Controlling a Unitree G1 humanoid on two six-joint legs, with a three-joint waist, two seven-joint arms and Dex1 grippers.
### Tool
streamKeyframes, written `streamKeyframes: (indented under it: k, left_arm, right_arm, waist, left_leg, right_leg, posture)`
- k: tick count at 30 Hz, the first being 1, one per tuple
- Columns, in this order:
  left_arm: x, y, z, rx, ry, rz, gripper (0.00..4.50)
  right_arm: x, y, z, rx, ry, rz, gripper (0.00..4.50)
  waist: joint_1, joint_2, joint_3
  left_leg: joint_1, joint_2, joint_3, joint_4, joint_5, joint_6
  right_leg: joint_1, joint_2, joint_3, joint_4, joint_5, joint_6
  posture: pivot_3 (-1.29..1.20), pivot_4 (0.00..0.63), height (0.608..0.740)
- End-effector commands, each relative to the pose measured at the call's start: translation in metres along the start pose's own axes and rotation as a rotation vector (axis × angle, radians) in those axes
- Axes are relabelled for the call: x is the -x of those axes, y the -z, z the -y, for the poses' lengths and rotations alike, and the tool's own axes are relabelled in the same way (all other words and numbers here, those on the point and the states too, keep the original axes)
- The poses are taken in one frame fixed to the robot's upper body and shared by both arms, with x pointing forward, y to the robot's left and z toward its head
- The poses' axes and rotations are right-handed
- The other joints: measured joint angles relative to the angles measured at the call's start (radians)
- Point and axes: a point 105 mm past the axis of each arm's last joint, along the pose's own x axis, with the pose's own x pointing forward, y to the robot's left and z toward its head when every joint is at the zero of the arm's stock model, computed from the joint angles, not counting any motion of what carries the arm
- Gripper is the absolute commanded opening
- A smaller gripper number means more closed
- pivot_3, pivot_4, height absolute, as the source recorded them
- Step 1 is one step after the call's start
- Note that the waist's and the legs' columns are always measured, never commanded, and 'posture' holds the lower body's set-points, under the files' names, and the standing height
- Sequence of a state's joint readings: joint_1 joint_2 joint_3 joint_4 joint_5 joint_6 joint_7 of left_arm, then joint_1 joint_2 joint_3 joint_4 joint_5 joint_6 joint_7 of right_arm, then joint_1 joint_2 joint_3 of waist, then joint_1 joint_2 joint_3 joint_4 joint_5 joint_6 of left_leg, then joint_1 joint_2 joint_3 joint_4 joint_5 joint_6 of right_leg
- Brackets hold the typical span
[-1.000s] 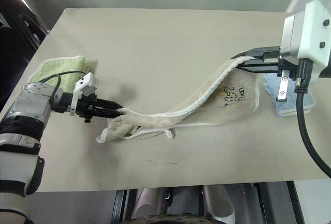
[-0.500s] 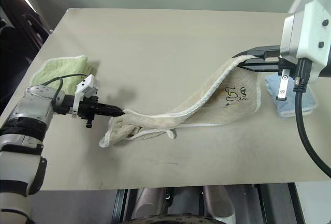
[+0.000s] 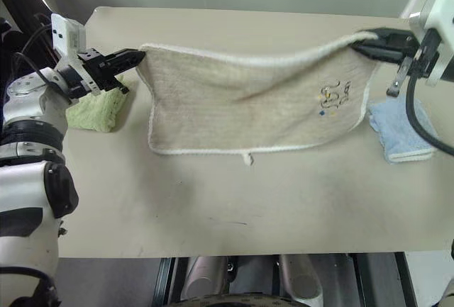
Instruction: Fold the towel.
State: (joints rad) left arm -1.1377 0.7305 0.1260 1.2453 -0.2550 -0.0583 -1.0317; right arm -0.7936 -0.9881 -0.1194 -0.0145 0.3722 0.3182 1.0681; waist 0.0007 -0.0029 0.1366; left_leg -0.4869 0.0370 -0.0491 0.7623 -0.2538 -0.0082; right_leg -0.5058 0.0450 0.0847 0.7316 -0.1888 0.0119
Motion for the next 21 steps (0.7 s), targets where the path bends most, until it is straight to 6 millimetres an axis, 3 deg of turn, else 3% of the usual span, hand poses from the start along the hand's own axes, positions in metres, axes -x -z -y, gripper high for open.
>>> streamKeyframes:
  k: [1,4,8,11,16,18,21]
  left_arm:
    - [-0.008,-0.048,-0.013,-0.109,-0.134,0.128,0.02]
    - [-0.013,-0.061,-0.017,-0.128,-0.192,0.161,0.02]
    - [-0.017,-0.088,-0.027,-0.187,-0.359,0.216,0.02]
    - [-0.015,-0.104,-0.032,-0.230,-0.437,0.241,0.02]
    - [-0.008,-0.120,-0.037,-0.316,-0.479,0.246,0.02]
    - [-0.007,-0.118,-0.035,-0.334,-0.451,0.235,0.02]
    - [-0.009,-0.101,-0.022,-0.333,-0.261,0.190,0.02]
  right_arm:
    - [-0.008,0.009,0.034,0.038,0.187,-0.019,0.00]
    - [-0.016,0.015,0.047,0.036,0.253,-0.014,0.00]
    - [-0.031,0.028,0.084,0.028,0.460,-0.013,0.00]
    - [-0.041,0.039,0.092,0.007,0.499,-0.033,0.00]
    - [-0.052,0.057,0.071,-0.014,0.350,-0.031,0.00]
    - [-0.051,0.059,0.057,-0.021,0.261,-0.009,0.00]
    - [-0.042,0.061,0.029,-0.035,0.098,0.009,0.00]
  waist:
    - [-0.002,-0.001,0.000]
    - [-0.005,0.000,0.001]
    - [-0.010,0.003,0.002]
    - [-0.013,0.003,0.003]
    - [-0.014,0.002,0.003]
    - [-0.015,0.002,0.003]
    - [-0.016,0.001,0.003]
  left_leg:
    - [0.000,0.000,0.000,0.000,0.000,0.000]
    - [-0.001,0.000,-0.001,0.002,0.000,0.001]
    - [-0.004,-0.001,0.000,0.002,0.000,0.001]
    - [-0.007,-0.001,0.001,0.003,0.000,0.002]
    - [-0.018,0.000,0.000,0.007,0.000,0.002]
    - [-0.025,-0.001,0.002,0.009,0.001,0.001]
    - [-0.032,-0.005,0.003,0.011,0.001,0.002]
  right_leg:
    - [0.000,0.000,0.000,0.000,0.000,0.000]
    - [-0.001,0.000,0.000,0.000,0.001,0.001]
    - [-0.004,-0.001,0.002,0.001,0.002,0.001]
    - [-0.008,-0.002,0.001,0.004,0.002,0.001]
    - [-0.018,-0.003,0.000,0.005,0.001,0.000]
    - [-0.026,-0.005,0.000,0.010,0.001,0.001]
    - [-0.034,-0.010,-0.001,0.017,-0.003,0.001]
  posture:
    - [0.00,0.150,0.697]
    - [0.00,0.150,0.697]
    - [0.00,0.150,0.697]
    - [0.00,0.150,0.697]
    - [0.00,0.150,0.697]
    - [0.00,0.150,0.697]
    - [0.00,0.150,0.697]
